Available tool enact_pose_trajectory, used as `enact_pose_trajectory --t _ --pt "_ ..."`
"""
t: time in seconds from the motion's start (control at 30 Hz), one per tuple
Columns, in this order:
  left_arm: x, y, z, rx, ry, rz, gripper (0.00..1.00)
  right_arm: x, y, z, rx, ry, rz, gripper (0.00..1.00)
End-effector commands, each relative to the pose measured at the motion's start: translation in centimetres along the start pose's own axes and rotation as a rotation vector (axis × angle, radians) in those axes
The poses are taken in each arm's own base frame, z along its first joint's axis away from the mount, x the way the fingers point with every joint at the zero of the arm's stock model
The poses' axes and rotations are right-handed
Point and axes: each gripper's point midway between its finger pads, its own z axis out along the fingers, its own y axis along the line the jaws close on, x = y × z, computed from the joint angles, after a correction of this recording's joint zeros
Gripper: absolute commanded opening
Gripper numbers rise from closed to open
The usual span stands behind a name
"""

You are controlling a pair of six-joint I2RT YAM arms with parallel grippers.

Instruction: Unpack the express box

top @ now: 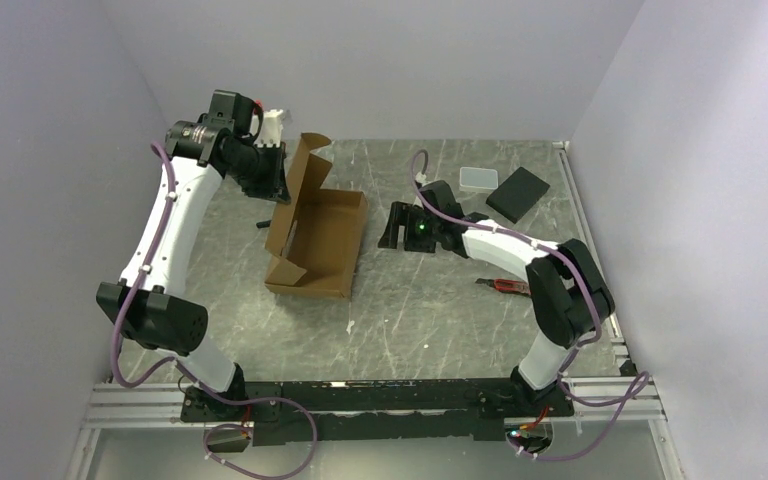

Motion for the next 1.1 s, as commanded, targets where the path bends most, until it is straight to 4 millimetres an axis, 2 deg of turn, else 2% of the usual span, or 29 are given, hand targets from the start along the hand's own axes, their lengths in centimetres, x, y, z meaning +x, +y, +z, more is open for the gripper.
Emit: enact_pose_trajectory --t 0.0,0.1,0.2,0.23,0.33,0.43,0.5,0.63,0.77,0.83,0.93,1.07 --pt "-1.4 -1.3 -2.5 0.031 -0.094 0.040 0.00 -3.1 3.1 -2.5 0.004 -0.105 -0.120 0.77" --pt "-1.4 -1.2 -2.6 0.023 -0.094 0.040 0.00 -4.1 8.3 -3.5 -0.132 -0.130 -0.082 0.77" --pt "-1.4 -1.1 -2.1 0.027 -0.088 0.034 0.00 -4.3 13.6 -3.5 -0.314 -0.124 0.057 0.77" --pt "-1.3 -1.2 -2.0 0.032 -0.082 0.031 0.00 -4.3 14.8 -3.1 -0.358 -0.117 0.094 0.77" --pt "-1.3 -1.0 -1.7 0.028 -0.065 0.026 0.00 -3.8 16.6 -0.6 -0.384 -0.059 0.194 0.76" --pt "-1.2 -0.8 -1.8 0.011 -0.060 0.027 0.00 -3.7 16.7 2.0 -0.313 -0.040 0.226 0.76" --pt "-1.3 -0.7 -2.0 0.004 -0.066 0.027 0.00 -3.6 16.0 3.5 -0.248 -0.051 0.227 0.76" --pt "-1.5 -1.4 -2.3 0.034 -0.098 0.023 0.00 -2.9 15.4 6.1 -0.173 -0.045 0.227 0.75" --pt "-1.6 -2.2 -2.3 0.080 -0.117 0.002 0.00 -2.3 15.7 7.1 -0.105 -0.053 0.206 0.68" --pt "-1.7 -2.4 -2.2 0.088 -0.121 -0.011 0.00 -2.6 15.1 7.4 -0.008 -0.106 0.220 0.67" --pt "-1.8 -2.5 -2.5 0.091 -0.144 -0.026 0.00 -2.0 14.2 7.9 0.133 -0.150 0.264 0.66" --pt "-1.9 -2.2 -2.9 0.065 -0.172 -0.039 0.00 -0.9 14.0 8.7 0.205 -0.169 0.302 0.66"
